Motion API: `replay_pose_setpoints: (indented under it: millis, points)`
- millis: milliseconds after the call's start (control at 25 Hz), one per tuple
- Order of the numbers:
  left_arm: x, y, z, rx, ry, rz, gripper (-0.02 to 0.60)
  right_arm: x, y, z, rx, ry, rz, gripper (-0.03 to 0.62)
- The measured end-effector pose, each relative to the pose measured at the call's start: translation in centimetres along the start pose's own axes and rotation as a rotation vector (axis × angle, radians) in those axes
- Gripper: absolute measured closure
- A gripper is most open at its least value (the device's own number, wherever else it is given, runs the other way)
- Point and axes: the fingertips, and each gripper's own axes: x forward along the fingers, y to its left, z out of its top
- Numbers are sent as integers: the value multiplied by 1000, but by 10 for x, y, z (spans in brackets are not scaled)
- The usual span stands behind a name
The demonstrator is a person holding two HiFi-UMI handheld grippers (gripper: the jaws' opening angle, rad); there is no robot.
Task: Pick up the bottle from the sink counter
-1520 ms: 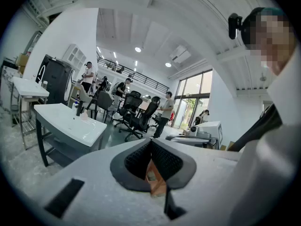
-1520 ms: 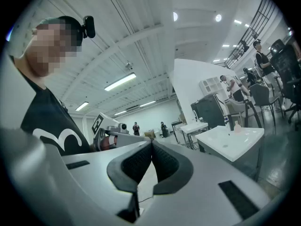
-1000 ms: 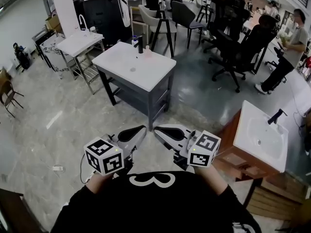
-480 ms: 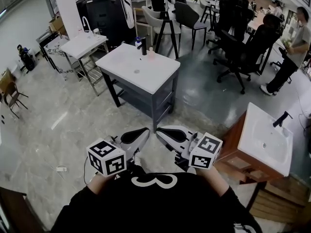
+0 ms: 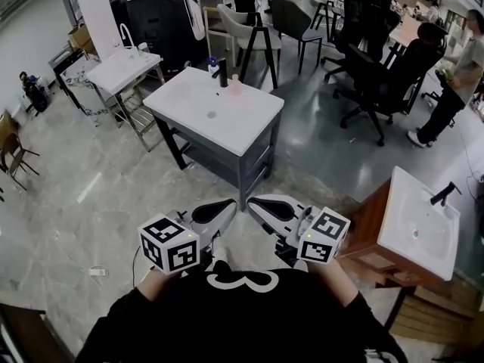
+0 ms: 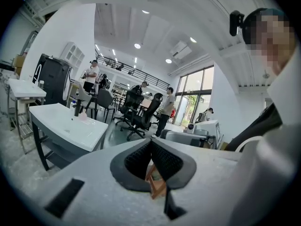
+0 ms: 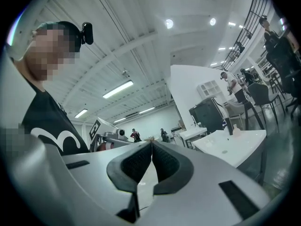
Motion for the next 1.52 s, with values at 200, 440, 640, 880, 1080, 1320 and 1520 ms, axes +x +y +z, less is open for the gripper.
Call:
replay_pose_setpoints:
  millis: [200,440,640,880,1080,1320,1520]
  points:
    - [14,54,18,-16,10,-16,566,38,-43,5,29,-5,-20,580]
    - [23,114,39,-14,14,-60,566,95,-86,1,59,23,-33,580]
    - [23,172,47,23,50,-71,566,149,-119,-2,71,52,-47,580]
    - [15,238,58,3,42,-78,566,207,-152,-7,56,82,-65,580]
    - [9,274,62,-5,29,-68,566,234,-171,-13,67,99,-83,580]
    - [10,298,60,-53,27,-69,566,251,-187,-22,105,116,-75,580]
    - [26,318,59,-88,28,-52,566,256,-210,-28,135,115,-70,580]
